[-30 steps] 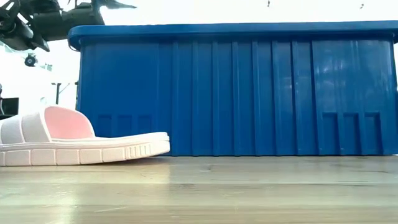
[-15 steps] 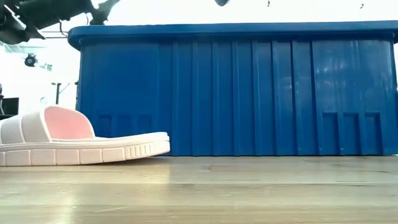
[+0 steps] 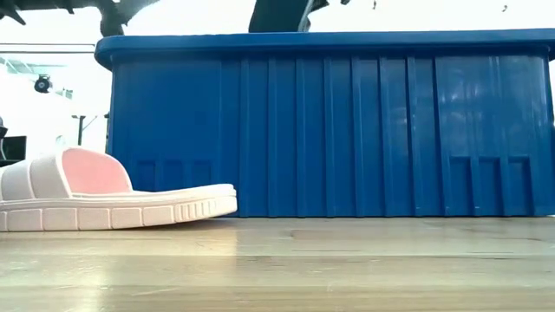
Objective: Pick and place slides into bin
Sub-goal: Put the green slide into the blue container
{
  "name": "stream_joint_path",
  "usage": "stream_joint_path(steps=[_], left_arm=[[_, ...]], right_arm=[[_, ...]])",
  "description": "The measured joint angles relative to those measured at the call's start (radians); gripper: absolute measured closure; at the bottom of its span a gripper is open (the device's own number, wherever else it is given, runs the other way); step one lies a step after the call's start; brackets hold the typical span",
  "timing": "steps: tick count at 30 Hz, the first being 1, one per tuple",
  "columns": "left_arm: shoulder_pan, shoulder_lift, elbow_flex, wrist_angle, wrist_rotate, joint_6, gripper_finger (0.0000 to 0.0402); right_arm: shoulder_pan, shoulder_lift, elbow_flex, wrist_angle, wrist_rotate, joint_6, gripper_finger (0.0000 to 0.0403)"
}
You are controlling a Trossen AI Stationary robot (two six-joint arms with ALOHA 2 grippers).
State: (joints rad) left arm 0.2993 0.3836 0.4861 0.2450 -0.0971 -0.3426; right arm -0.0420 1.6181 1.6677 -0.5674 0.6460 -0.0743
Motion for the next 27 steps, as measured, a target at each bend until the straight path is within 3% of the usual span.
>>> stream_joint_path(steps=[7, 17, 27], left_arm=[[0.0, -0.082, -0.001, -0.008, -0.119, 0.116, 0.0201], [0.0, -0.169, -0.002, -0.178, -0.124, 0.114, 0.0201], [0.0, -0.244, -0.002, -0.211, -0.13, 0.118, 0.0201]], right_arm=[[-0.109, 0.213, 0.129, -0.005, 0.008, -0.116, 0.039], [-0.162, 0.473, 0.257, -0.034, 0.035, -0.334, 0.039], [-0.175, 0.63, 0.336, -0.082, 0.035, -0.381, 0.039]])
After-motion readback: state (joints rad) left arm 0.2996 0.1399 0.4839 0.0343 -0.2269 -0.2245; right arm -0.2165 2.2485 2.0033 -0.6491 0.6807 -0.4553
